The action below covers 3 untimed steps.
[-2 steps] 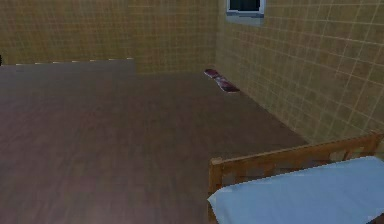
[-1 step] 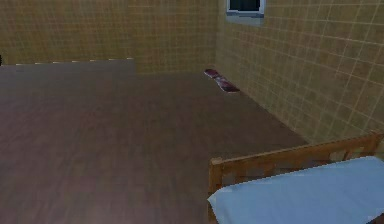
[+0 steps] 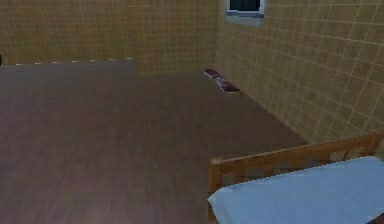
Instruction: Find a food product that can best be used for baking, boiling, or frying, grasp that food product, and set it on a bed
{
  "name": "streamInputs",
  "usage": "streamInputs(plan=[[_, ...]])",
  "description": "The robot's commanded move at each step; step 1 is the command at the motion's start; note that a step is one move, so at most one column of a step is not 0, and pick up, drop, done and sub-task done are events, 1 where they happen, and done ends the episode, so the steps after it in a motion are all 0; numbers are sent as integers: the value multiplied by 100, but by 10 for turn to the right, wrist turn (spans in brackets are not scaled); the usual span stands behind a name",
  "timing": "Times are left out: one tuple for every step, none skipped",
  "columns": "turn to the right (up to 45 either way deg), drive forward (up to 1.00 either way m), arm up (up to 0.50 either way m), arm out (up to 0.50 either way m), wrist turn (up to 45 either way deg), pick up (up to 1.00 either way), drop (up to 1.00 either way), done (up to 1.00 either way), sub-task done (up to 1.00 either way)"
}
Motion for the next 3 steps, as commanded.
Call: streamInputs(plan=[[0,0,0,0,60,0,0,0,0],[0,0,-40,0,0,0,0,0,0],[0,0,-32,0,0,0,0,0,0]])
